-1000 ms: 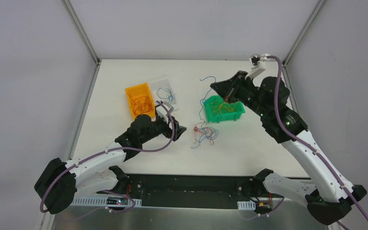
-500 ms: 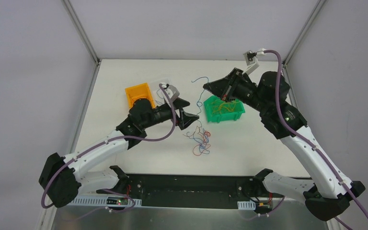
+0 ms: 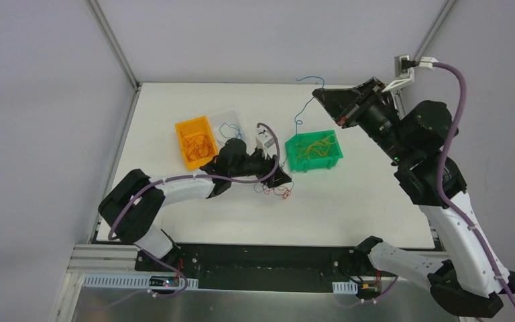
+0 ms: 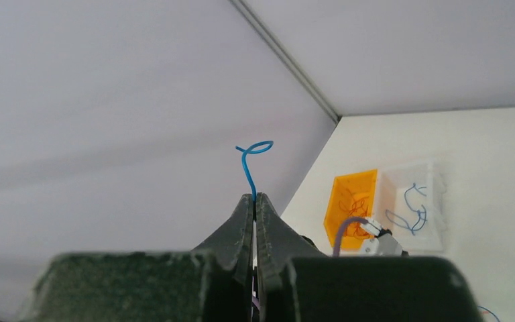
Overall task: Untangle the cables
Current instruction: Untie the cable.
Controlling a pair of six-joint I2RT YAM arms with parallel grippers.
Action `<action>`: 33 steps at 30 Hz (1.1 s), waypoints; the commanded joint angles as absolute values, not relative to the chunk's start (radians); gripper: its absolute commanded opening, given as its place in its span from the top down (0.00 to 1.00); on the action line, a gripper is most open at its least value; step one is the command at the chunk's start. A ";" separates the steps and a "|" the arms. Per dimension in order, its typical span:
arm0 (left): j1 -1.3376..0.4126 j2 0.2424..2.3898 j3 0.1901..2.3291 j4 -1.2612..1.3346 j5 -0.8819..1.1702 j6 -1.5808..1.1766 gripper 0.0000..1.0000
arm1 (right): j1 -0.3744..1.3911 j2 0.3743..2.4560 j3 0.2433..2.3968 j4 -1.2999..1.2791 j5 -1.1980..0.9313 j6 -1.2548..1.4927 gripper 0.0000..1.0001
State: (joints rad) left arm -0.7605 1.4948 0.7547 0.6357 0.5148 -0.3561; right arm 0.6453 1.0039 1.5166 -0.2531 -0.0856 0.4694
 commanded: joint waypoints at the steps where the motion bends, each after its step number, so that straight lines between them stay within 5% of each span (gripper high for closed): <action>1: -0.770 1.575 0.732 0.764 0.543 -0.416 0.37 | 0.644 0.962 1.572 -0.255 0.092 0.415 1.00; 3: -0.771 1.609 0.709 0.802 0.544 -0.439 0.40 | 0.644 0.938 1.576 -0.253 0.154 0.388 1.00; 6: -0.770 1.643 0.701 0.796 0.510 -0.458 0.64 | 0.644 0.906 1.581 -0.266 0.243 0.337 1.00; 11: -0.771 1.607 0.662 0.745 0.429 -0.443 0.50 | 0.642 0.851 1.575 -0.311 0.475 0.235 1.00; 14: -0.771 1.589 0.652 0.640 0.349 -0.432 0.50 | 0.644 0.822 1.588 -0.314 0.604 0.148 1.00; 20: -0.761 1.290 0.567 0.357 0.018 -0.415 0.72 | 0.644 0.752 1.550 -0.350 0.813 -0.058 1.00; 25: -0.761 1.070 0.589 0.201 0.029 -0.345 0.91 | 0.644 0.686 1.347 -0.520 0.657 0.103 1.00; 33: -0.760 0.991 0.758 -0.159 0.057 -0.265 0.89 | 0.643 0.643 0.927 -0.705 0.372 0.253 0.88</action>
State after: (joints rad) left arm -0.7586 1.0027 0.6697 0.0612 0.0597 -0.3298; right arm 0.6449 0.6514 1.0611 -0.5621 0.5152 0.1707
